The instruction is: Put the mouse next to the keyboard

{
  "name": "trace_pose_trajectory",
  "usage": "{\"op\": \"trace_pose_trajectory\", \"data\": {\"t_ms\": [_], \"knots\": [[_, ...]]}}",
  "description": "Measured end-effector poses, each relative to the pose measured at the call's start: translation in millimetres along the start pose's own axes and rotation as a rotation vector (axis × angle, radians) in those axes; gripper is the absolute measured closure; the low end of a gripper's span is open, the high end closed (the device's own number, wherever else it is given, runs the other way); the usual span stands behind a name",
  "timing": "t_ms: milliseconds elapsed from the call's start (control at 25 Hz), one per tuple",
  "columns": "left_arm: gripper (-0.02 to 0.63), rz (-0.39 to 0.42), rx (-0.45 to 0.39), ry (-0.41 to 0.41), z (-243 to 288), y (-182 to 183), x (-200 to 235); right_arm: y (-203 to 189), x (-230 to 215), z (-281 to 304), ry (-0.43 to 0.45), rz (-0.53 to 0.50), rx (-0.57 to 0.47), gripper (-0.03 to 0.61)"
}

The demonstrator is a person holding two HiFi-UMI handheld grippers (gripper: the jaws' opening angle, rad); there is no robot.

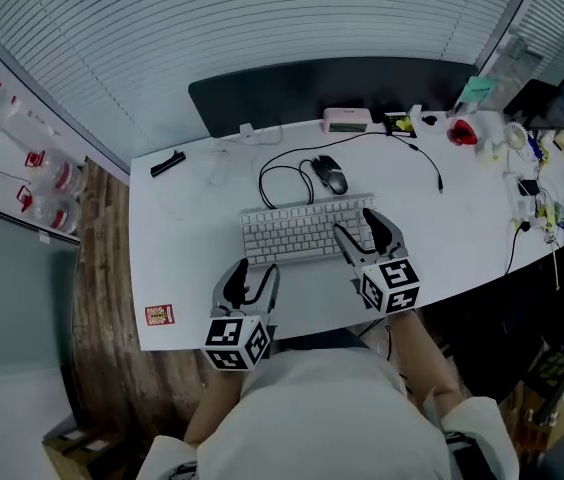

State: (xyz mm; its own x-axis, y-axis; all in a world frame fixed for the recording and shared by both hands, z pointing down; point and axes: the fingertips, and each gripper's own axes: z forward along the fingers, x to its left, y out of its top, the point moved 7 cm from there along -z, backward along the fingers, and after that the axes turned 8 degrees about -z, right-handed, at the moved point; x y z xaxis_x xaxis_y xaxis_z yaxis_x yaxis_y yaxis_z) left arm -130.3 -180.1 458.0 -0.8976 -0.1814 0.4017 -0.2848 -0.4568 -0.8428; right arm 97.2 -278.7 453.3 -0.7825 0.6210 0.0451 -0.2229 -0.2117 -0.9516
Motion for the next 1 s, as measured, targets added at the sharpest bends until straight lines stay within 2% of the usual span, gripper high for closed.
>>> {"op": "trace_pose_trajectory", "data": {"t_ms": [440, 1000], "knots": [[0.368, -0.025, 0.005, 0.080, 38, 8, 8, -16, -57, 90, 0.057, -0.055, 0.130, 0.307], [0.368, -0.047, 0.000, 0.125, 62, 14, 12, -57, -82, 177, 0.125, -0.063, 0.395, 0.279]]}}
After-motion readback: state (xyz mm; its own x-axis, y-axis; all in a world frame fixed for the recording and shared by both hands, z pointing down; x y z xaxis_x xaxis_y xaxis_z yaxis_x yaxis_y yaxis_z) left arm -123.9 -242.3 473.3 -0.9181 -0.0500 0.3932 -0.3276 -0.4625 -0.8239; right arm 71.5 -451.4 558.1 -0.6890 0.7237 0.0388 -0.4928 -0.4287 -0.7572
